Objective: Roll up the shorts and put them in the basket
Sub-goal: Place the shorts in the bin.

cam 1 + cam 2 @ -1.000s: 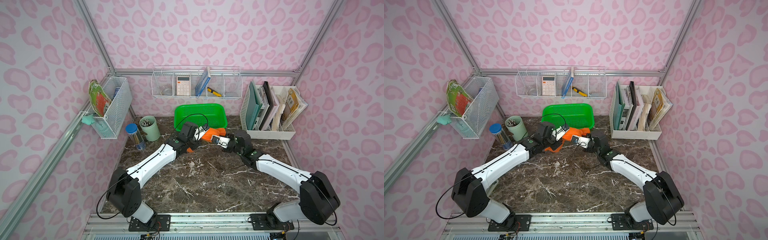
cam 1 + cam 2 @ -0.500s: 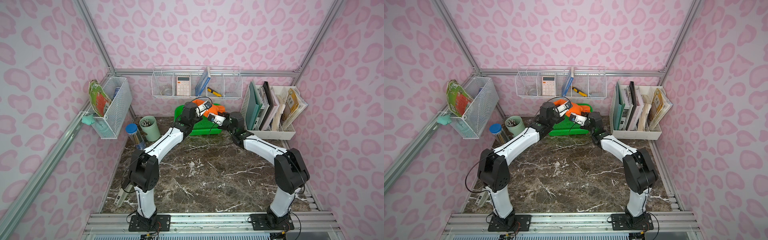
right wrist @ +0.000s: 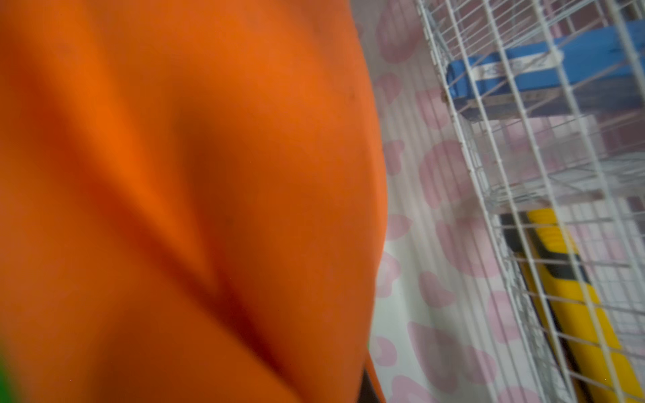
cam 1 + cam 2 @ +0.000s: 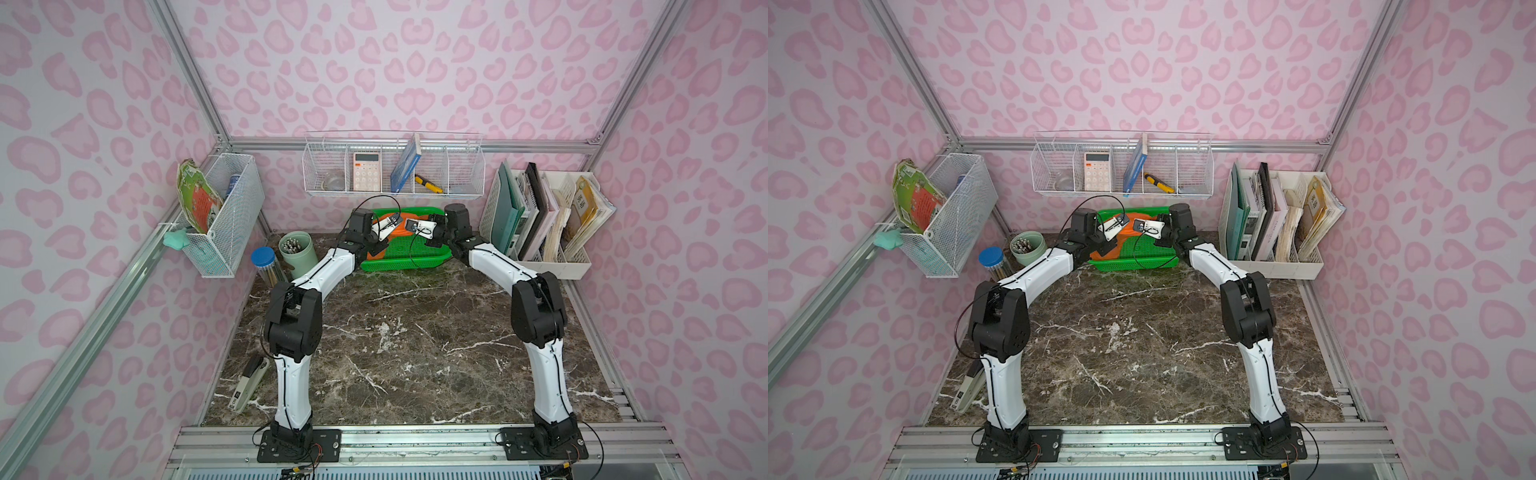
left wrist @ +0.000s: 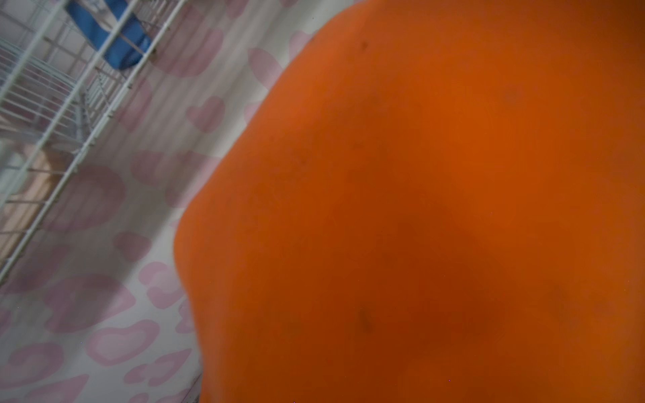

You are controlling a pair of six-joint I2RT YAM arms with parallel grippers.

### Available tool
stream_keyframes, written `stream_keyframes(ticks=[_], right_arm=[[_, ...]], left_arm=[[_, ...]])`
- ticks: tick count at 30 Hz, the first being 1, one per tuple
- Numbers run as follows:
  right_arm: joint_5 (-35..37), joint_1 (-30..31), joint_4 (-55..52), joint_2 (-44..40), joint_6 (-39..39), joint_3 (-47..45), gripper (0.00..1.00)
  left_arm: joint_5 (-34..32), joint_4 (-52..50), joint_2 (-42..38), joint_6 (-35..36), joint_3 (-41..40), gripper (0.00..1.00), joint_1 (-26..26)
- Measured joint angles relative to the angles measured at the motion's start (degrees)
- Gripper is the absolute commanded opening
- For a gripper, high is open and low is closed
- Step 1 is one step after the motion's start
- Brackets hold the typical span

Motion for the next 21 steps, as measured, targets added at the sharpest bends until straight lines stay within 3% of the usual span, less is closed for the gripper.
stream_keyframes(ticks=[1,3,6,8,12,17,19,20,21], right_arm=[[-0.76,-0.20,-0.79,0.31,-0.02,0.50,0.00],[-1.99,-0.39,-2.34,0.90,-0.04,1.05,0.15],[-2.54,-0.42,-4.90,1.64,0.13,1.46,0.42],[-2.40,-0.72,-6.71,2.27,0.17,1.95,0.52],[-0.46,-1.16,-9.44,4.00,0.63,1.99,0.68],[1.03,-1.16,-10.58,4.26,1.09,1.62,0.82],[1.51,-1.16,-10.71,4.26,1.40,1.62,0.91],[1.62,-1.16,-10.78,4.24,1.44,1.62,0.99],[1.66,-1.16,-10.86,4.24,1.49,1.62,0.99]], left_arm=[[0.68,-0.17,0.00,-0.15,-0.02,0.00,0.09],[1.68,-0.74,0.20,-0.46,-0.11,0.03,0.22],[2.58,-1.60,0.87,-1.09,-0.46,0.17,0.44],[3.61,-1.77,1.16,-1.20,-0.90,0.26,0.59],[6.21,-2.51,1.36,-1.46,-1.38,0.50,0.85],[9.70,-4.55,1.70,-2.56,-0.83,0.74,0.92],[11.13,-5.60,1.99,-2.84,-0.15,0.97,0.94],[11.91,-6.47,2.12,-2.84,0.33,0.99,0.94],[12.79,-7.32,2.23,-2.93,0.87,0.99,0.94]])
